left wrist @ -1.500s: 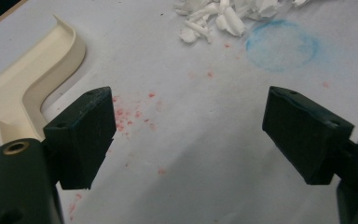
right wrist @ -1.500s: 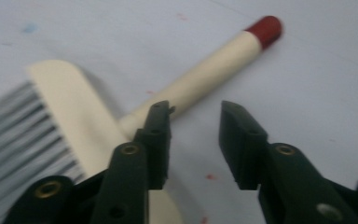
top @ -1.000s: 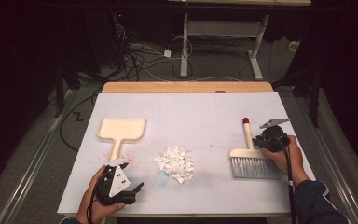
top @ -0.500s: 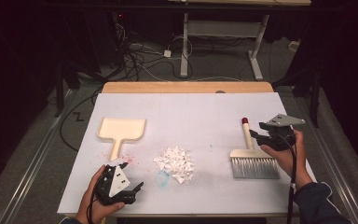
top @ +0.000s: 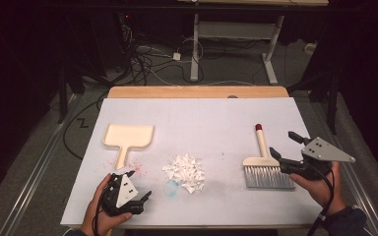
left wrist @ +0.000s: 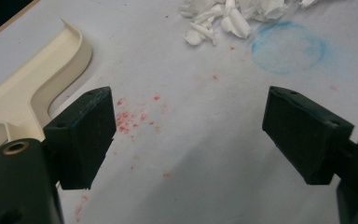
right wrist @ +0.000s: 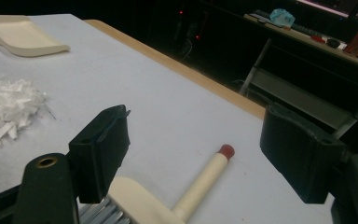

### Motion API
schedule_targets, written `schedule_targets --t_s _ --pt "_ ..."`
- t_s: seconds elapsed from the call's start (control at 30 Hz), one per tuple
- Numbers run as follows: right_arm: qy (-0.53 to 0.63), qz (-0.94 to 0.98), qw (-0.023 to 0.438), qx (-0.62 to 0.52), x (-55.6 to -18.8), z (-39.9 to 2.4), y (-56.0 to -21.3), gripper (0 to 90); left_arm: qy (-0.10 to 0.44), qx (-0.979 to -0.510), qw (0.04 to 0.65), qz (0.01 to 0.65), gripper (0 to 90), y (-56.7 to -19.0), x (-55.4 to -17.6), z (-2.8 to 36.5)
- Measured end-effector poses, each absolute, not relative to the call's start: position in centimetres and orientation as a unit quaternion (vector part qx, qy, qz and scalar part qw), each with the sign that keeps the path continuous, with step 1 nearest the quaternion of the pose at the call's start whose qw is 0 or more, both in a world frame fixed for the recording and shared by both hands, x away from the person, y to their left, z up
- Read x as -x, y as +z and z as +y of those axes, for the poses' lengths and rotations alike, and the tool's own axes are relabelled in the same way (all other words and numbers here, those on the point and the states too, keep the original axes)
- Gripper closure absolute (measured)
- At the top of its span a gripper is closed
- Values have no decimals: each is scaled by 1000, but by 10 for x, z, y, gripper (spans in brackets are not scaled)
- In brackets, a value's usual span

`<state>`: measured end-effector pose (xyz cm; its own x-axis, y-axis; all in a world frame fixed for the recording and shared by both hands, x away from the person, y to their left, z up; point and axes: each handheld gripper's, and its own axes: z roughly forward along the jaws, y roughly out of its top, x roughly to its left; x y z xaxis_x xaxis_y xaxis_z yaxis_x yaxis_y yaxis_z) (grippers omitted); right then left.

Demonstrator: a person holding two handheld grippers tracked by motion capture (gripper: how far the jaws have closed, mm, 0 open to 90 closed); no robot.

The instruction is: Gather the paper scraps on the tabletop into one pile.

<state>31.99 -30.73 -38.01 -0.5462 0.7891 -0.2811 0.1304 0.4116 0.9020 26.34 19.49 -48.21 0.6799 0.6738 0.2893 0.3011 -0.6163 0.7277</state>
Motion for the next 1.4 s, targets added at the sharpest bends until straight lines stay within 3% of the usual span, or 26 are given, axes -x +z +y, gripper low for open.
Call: schedule_targets --t_s 0.43,1.4 --pt "422 781 348 -302 -288 -302 -444 241 281 -858 327 280 165 -483 -265 189" --pt "419 772 373 -298 -286 -296 -439 232 278 -860 326 277 165 -484 -267 187"
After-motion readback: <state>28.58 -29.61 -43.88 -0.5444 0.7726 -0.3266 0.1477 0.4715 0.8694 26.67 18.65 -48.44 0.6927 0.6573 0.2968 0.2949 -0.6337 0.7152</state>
